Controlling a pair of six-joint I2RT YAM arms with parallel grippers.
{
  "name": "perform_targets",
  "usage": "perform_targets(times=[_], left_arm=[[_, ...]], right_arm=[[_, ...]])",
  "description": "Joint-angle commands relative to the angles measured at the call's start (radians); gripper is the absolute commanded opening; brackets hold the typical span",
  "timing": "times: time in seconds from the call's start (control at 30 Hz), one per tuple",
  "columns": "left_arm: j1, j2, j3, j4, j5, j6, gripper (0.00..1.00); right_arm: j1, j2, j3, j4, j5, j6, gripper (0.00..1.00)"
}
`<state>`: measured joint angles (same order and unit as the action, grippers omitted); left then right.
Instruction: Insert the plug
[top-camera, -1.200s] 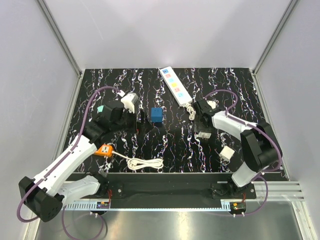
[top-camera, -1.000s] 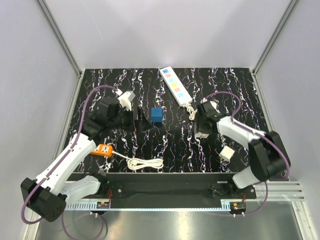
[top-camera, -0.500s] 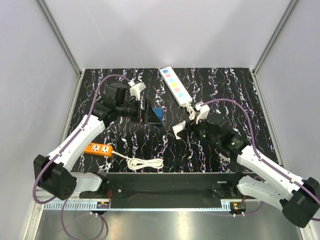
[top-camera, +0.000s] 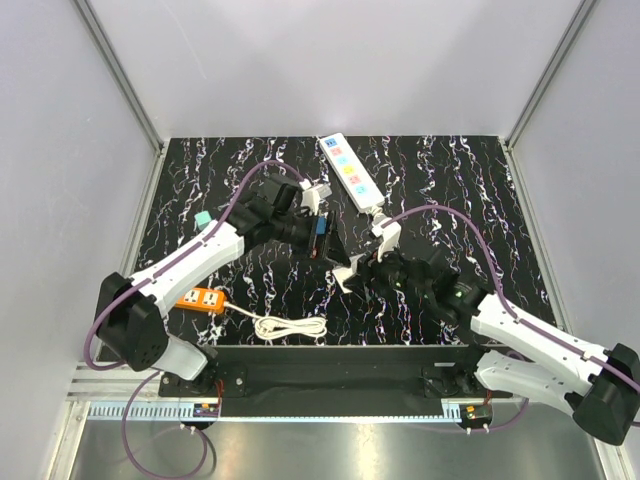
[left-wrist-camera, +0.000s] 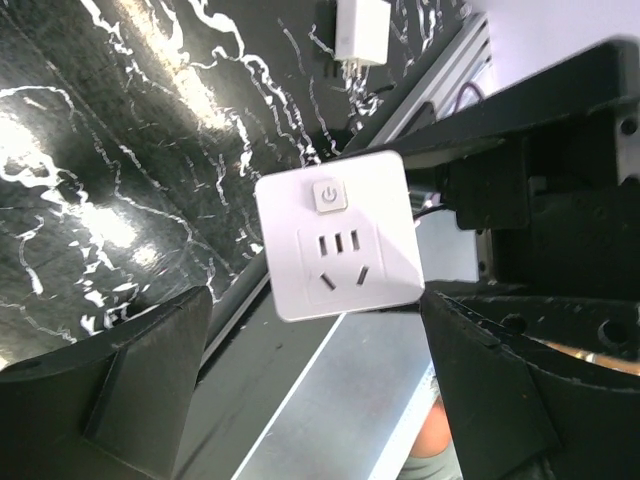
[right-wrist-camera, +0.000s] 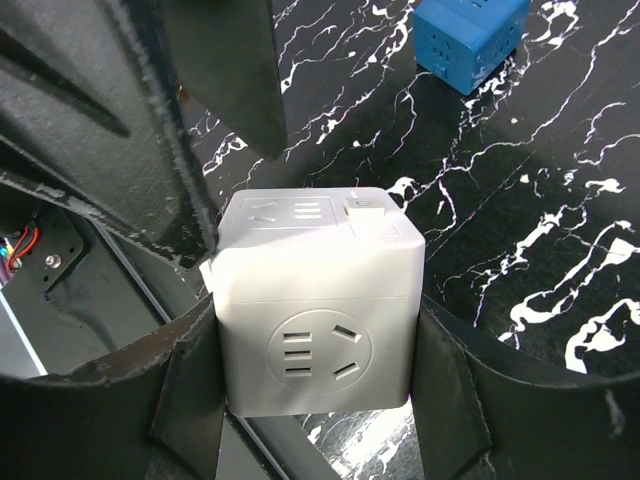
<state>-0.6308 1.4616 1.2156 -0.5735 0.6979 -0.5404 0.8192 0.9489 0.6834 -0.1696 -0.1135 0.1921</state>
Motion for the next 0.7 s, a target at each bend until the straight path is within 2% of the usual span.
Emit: perform_targets(times=[0.0, 0.2, 0.4, 0.6, 0.67], left_arm=[[-0.013, 0.008, 0.035, 0.078, 0.038, -0.07, 0.91], [-0.05, 0.035, 0.001, 0.152, 0.061, -0.145, 0.91], [-0.067, 0.059, -0.071, 0.208, 0.086, -0.197, 0.81], [-0.073, 0.065, -0.129, 0.213, 0.078, -0.191, 0.79], [-0.073, 0.063, -0.143, 0.267, 0.098, -0.214, 0.65]], right_arm=[[0.026, -0.025, 0.028, 0.059, 0.044, -0.028, 0.0], [0.049, 0.002, 0.03, 0.056, 0.069, -0.028, 0.0], [0.064, 0.002, 0.031, 0.053, 0.133, -0.028, 0.0], [0.069, -0.012, 0.019, 0.05, 0.152, -0.036, 0.0], [0.07, 0.002, 0.024, 0.048, 0.134, -0.039, 0.0]])
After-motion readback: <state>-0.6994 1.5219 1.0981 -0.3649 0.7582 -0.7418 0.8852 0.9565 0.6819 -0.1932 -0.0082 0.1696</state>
